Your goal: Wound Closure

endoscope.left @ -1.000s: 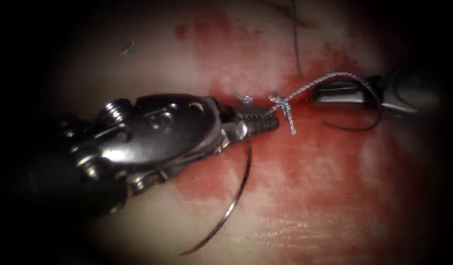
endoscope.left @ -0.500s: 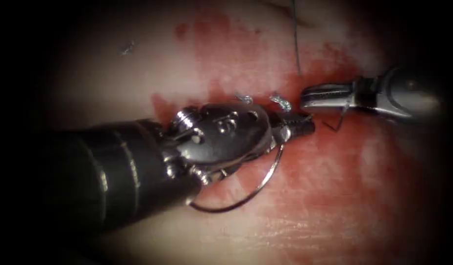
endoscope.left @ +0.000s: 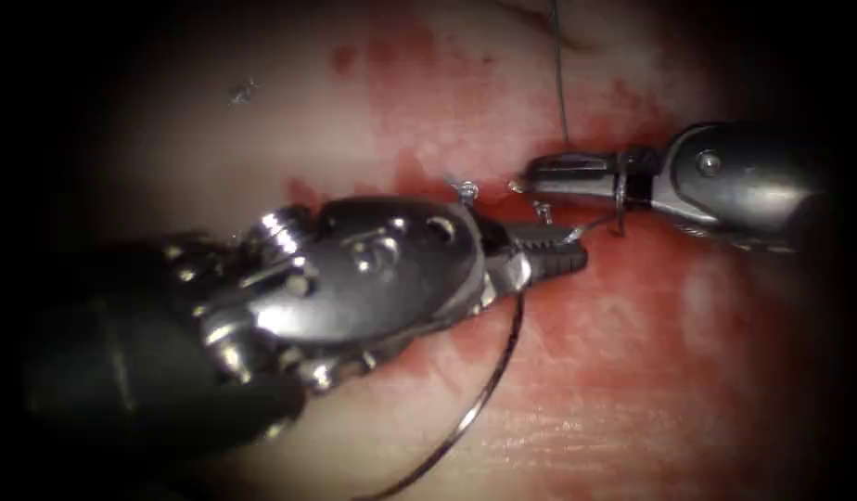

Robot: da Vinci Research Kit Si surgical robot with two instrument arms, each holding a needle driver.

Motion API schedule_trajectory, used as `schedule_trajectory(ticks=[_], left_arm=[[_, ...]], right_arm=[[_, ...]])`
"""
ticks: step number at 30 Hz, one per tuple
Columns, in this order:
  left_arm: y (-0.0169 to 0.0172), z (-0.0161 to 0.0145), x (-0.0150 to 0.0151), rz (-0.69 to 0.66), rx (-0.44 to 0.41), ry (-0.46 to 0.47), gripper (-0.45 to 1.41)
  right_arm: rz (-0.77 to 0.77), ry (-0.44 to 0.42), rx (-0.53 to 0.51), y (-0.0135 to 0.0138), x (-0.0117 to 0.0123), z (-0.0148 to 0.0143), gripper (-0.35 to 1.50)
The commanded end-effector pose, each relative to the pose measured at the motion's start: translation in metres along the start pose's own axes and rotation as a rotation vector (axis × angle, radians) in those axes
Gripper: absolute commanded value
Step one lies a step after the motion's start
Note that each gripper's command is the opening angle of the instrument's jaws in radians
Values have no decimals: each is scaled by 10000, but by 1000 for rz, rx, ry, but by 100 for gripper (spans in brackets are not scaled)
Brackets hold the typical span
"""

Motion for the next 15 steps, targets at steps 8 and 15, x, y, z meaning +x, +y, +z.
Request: schedule_trajectory(ticks=[8, 15], left_arm=[[-27, 11, 10, 45, 20, -107, -35], [-42, 25, -3, 83, 6, -180, -35]], right_arm=[[-18, -1, 7, -2, 0, 7, -21], [-25, -7, 63, -3, -1, -1, -27]])
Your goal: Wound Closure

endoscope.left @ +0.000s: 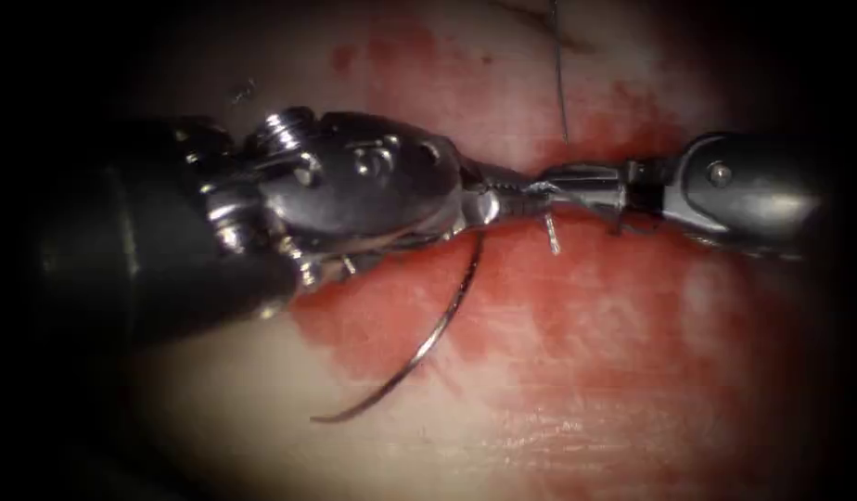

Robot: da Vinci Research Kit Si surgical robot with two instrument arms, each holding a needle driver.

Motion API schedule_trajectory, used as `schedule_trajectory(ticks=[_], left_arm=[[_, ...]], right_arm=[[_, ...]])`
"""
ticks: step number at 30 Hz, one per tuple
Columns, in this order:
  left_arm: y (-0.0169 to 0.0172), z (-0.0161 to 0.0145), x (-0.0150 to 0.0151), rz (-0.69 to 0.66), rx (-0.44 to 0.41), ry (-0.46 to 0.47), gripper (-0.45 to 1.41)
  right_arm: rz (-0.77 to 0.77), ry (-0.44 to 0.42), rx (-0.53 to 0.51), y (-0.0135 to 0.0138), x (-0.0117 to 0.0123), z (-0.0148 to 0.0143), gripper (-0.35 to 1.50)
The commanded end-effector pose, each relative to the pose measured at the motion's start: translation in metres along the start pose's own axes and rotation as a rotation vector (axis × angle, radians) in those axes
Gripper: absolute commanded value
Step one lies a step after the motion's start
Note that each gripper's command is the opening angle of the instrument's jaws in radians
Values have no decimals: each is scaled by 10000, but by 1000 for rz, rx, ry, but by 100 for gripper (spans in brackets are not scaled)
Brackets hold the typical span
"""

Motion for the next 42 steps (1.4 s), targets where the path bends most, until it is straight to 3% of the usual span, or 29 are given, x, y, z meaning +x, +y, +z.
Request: schedule_trajectory(ticks=[1, 15, 16, 19, 23, 30, 36, 42], left_arm=[[-5, 2, 6, 8, -4, 2, -35], [-19, 7, 30, 34, -10, 1, -35], [-21, 8, 29, 34, -9, 1, -35], [-22, 22, 22, 42, -18, 6, -35], [-24, 35, 14, 51, -33, 16, -35], [-25, 37, 14, 42, -62, 26, -35], [-23, 40, 17, 27, -64, 59, -35], [-19, 49, 25, 20, -61, 89, -35]], right_arm=[[-5, -7, 15, -1, -3, 9, -28], [-11, -14, 111, -12, -4, 17, -28], [-11, -8, 110, -11, -4, 17, -27], [-10, 39, 89, -6, -1, 16, 5], [17, 126, 94, -4, 0, 16, 5], [135, 253, -29, 19, -8, 11, 0], [189, 275, -116, 20, -14, 16, 2], [244, 295, -231, 30, -13, 13, 15]])
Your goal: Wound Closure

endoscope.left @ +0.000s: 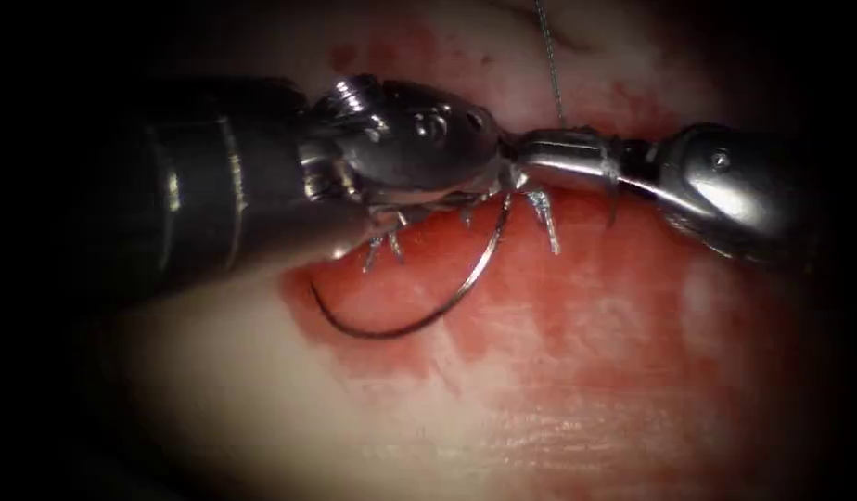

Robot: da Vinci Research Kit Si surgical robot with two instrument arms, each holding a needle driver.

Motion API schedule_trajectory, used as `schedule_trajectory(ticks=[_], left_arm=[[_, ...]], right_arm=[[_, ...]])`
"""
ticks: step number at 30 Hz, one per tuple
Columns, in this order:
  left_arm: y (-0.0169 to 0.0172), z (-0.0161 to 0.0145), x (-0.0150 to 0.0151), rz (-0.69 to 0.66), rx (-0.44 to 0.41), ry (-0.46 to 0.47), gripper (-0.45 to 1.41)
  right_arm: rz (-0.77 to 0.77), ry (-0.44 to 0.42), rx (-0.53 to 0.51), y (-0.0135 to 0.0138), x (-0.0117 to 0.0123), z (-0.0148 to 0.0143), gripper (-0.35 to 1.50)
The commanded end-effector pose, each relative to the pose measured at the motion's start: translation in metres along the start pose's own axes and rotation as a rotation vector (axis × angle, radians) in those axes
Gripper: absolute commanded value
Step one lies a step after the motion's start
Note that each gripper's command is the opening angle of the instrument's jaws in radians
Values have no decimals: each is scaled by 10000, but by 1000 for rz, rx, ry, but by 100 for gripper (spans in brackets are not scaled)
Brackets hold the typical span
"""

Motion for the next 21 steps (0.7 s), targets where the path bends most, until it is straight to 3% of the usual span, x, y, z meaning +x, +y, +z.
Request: schedule_trajectory(ticks=[1, 6, 11, 21], left_arm=[[-2, 7, 6, 1, 0, 6, -35], [-1, 7, 6, -10, 3, 17, -35], [4, 6, 5, -10, 4, 23, -35], [11, 6, 4, -14, 7, 32, -35]], right_arm=[[10, -4, -28, 4, -3, 6, 19], [23, -10, -65, 8, -2, 5, 29], [31, -17, -104, 13, 0, 6, 67], [34, -11, -129, 16, 3, 8, 71]])
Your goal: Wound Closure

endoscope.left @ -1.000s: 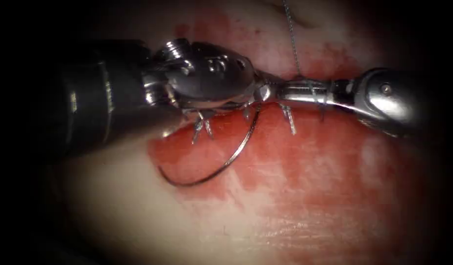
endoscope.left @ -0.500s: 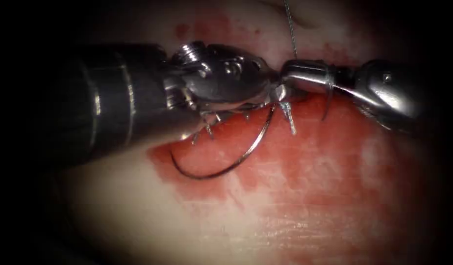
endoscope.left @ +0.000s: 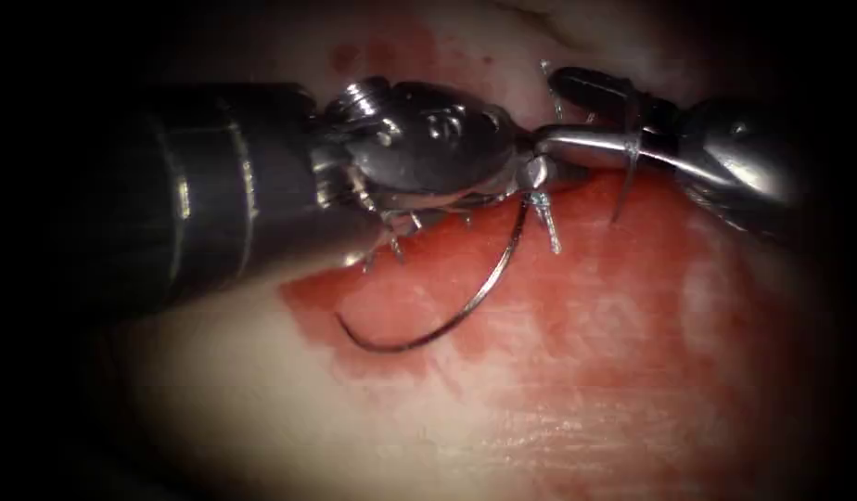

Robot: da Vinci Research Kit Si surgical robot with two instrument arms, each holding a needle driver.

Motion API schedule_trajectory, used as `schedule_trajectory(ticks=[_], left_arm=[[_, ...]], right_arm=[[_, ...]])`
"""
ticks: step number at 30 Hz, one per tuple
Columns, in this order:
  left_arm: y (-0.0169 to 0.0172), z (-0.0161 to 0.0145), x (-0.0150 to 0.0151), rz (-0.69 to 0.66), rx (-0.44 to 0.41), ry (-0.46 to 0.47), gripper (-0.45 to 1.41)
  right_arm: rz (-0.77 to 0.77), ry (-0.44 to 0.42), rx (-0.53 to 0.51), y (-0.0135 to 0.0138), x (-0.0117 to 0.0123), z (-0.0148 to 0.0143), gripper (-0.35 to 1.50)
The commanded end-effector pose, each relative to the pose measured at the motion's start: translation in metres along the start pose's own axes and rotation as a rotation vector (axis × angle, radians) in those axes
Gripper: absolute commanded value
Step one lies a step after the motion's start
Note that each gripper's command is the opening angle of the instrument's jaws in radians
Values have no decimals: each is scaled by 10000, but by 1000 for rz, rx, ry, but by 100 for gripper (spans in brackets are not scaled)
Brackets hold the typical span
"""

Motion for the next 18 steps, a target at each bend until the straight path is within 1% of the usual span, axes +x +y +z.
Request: schedule_trajectory(ticks=[1, 9, 13, 18], left_arm=[[-2, 7, 4, 1, 2, 2, -35], [10, 10, -2, 6, 6, 2, -35], [9, 14, 2, -3, 8, 3, -35], [7, 18, 5, -5, 11, 3, -35]], right_arm=[[-2, -2, -7, -3, -5, 9, 71], [1, -52, -60, 3, -17, 11, 73], [3, -85, -91, 6, -26, 9, 76], [16, -118, -121, 10, -31, 8, 78]])
